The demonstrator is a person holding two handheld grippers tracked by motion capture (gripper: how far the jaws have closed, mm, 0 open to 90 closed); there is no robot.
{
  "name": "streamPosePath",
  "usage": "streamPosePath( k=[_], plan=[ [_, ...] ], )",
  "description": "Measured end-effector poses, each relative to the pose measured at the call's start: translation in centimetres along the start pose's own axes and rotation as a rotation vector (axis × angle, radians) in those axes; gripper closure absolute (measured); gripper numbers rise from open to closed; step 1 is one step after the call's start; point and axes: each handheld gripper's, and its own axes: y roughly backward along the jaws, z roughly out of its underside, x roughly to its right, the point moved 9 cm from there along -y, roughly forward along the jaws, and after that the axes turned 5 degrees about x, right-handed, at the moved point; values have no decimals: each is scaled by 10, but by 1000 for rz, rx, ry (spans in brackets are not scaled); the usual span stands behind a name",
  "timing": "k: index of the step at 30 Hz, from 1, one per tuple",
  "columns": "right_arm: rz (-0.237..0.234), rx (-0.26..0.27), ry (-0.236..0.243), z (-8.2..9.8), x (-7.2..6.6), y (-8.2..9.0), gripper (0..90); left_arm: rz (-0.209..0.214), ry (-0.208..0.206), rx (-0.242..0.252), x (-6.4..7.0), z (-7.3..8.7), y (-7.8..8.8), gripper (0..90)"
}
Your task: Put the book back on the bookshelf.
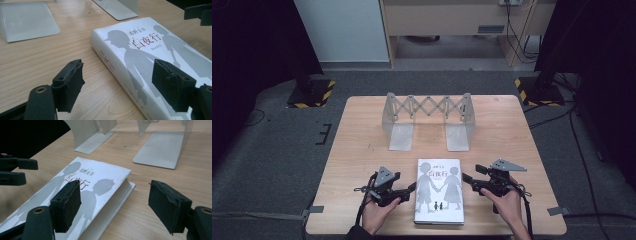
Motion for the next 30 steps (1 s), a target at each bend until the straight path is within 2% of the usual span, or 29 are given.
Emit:
streamPosePath(
  k=[8,20,24,30],
  plan=[
    [-11,-22,8,5,-5,-4,260,37,-24,-39,13,7,-9,242],
    [-39,-71,13,19,-15,-16,263,52,-57,-78,24,16,-20,240],
    [-42,-89,18,23,-17,-20,262,58,-52,-75,25,16,-22,234],
    [-55,-109,4,29,-22,-26,261,90,-29,-63,30,17,-27,223]
  ],
)
